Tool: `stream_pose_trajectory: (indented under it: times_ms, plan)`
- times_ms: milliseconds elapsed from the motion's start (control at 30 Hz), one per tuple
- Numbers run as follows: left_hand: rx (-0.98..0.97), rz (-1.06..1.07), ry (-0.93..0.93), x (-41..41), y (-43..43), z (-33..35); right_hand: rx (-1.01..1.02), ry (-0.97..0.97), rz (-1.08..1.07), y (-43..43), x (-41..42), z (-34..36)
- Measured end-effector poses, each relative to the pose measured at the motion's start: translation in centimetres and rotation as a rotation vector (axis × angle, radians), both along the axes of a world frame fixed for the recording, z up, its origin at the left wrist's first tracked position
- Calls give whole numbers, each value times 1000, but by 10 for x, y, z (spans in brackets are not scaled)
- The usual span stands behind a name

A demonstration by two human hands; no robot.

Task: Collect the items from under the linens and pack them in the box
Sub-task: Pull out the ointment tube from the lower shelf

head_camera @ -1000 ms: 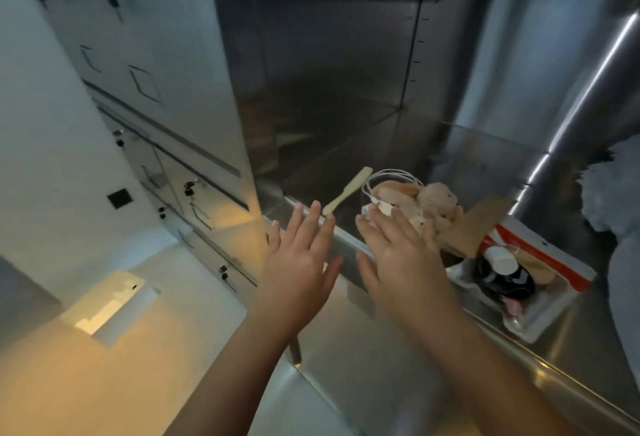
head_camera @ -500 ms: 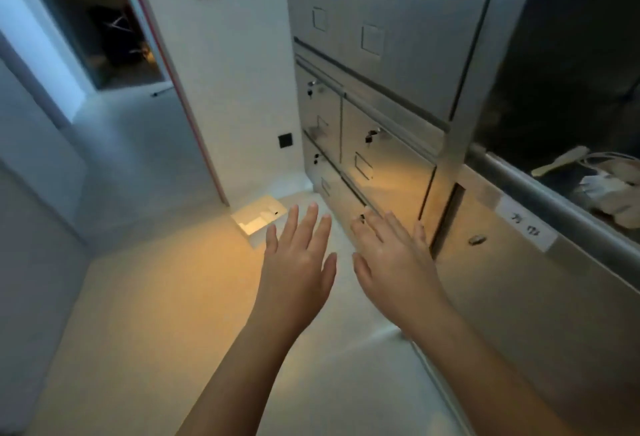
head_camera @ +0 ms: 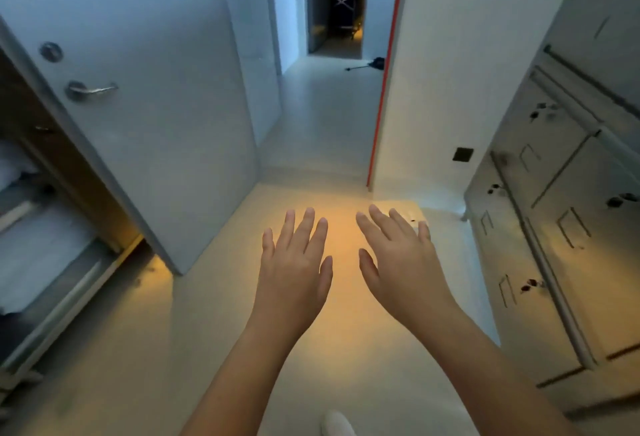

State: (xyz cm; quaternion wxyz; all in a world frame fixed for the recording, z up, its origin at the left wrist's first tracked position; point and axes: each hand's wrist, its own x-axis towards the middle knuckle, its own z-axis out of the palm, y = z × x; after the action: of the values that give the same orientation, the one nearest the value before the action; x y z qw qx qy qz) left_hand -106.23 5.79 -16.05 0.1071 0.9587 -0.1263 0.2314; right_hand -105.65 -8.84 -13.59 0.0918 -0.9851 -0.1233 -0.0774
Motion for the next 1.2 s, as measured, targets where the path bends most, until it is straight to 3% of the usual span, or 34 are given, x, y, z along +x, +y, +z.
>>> stream_pose_trajectory:
  times_ms: [200, 533, 833, 1200]
  plan:
    - [1, 277, 62, 40, 52, 0, -13, -3, 239, 58, 80, 0]
    - [18, 590, -2, 91, 119, 18, 20, -33, 566, 150, 174, 12]
    - [-12, 915, 2, 52, 203, 19, -54, -16, 871, 262, 171, 13]
    - [-71, 1087, -40, -11, 357, 18, 32, 7, 1037, 441, 119, 18]
